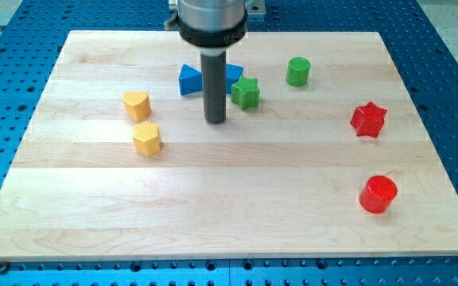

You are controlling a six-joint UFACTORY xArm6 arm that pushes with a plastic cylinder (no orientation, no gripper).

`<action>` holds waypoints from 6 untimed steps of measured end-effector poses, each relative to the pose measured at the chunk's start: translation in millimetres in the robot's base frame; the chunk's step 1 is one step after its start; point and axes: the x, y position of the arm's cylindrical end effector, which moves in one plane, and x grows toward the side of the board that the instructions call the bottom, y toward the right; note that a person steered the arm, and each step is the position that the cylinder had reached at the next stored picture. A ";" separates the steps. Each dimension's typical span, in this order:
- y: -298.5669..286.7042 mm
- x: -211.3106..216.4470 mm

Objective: Slide the green star vertically above the red star

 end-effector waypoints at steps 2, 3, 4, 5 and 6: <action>99.0 -49.0; 84.9 -39.5; 134.3 -42.6; 194.2 -47.7; 221.2 -98.2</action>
